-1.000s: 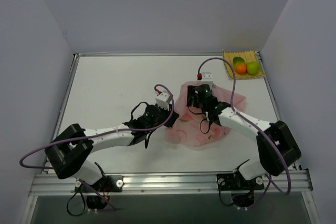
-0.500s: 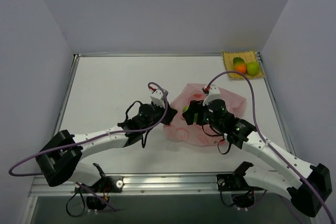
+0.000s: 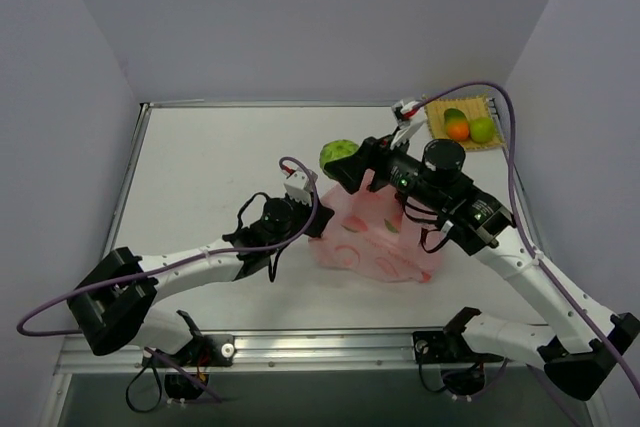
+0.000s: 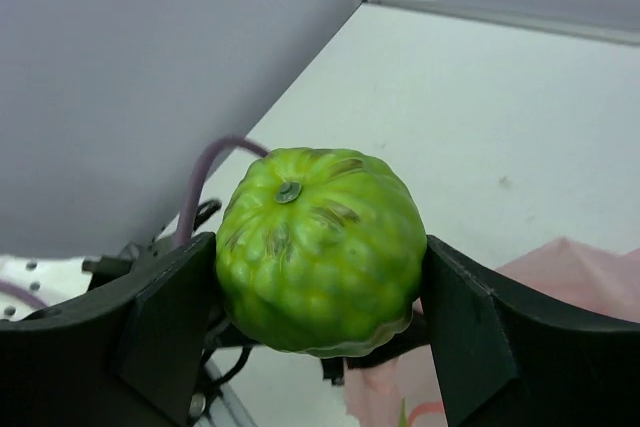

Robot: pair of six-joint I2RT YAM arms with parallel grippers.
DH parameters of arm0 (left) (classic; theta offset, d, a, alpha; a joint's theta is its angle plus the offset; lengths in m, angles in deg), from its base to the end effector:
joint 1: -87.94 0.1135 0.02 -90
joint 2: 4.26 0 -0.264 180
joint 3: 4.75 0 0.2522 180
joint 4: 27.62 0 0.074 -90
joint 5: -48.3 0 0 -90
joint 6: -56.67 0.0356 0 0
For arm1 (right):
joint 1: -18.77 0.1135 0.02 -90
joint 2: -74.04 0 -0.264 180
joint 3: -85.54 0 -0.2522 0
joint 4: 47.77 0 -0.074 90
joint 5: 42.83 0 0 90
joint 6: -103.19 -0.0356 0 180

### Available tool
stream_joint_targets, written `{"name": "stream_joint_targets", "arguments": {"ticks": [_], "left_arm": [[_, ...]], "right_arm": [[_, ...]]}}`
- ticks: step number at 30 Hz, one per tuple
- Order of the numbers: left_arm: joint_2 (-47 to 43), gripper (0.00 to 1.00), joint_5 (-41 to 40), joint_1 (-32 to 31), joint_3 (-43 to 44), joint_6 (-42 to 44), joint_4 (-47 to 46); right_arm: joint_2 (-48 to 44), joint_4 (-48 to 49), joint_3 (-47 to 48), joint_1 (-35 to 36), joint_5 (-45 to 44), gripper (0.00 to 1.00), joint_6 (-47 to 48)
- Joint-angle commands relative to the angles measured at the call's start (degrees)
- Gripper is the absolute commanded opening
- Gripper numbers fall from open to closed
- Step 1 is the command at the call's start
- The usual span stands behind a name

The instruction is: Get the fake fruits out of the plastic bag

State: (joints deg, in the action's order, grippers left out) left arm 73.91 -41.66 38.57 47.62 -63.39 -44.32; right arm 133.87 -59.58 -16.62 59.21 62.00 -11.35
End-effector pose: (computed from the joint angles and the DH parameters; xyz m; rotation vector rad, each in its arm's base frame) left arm 0.1961 -0.2286 0.2448 0.3093 1.8150 -1.0035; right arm 0.1729 0.1593 0.4314 -0.4371 1.5044 1.0984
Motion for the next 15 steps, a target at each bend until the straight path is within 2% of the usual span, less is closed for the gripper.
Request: {"name": "stream_joint_targets", "arguments": {"ticks": [1, 4, 8, 11, 15], "left_arm": [[-0.48, 0.02, -0.03, 0.23, 0.41, 0.62, -1.71], [0.40, 0.02, -0.03, 0.06, 0.33, 0.10, -2.15], [1.02, 0.03, 1.55, -0.03, -0.03, -0.08, -2.33], [1.11, 0.02, 1.20, -0.03, -0.11, 0.18, -2.15], [1.19, 0.02, 0.49, -0.03, -0.11, 1.32, -1.27]], "right_arm": [[1.42, 3.23, 5.79, -3.17, -5.40, 0.57, 2.99], [5.54, 3.32, 9.47, -10.19, -17.52, 0.56, 4.23], [17.29, 6.11, 12.91, -19.06, -33.68, 0.56, 8.26], [25.47, 10.42, 14.32, -22.68, -36.53, 0.56, 10.82], [36.30, 13.51, 20.55, -29.62, -35.49, 0.56, 13.45]]}}
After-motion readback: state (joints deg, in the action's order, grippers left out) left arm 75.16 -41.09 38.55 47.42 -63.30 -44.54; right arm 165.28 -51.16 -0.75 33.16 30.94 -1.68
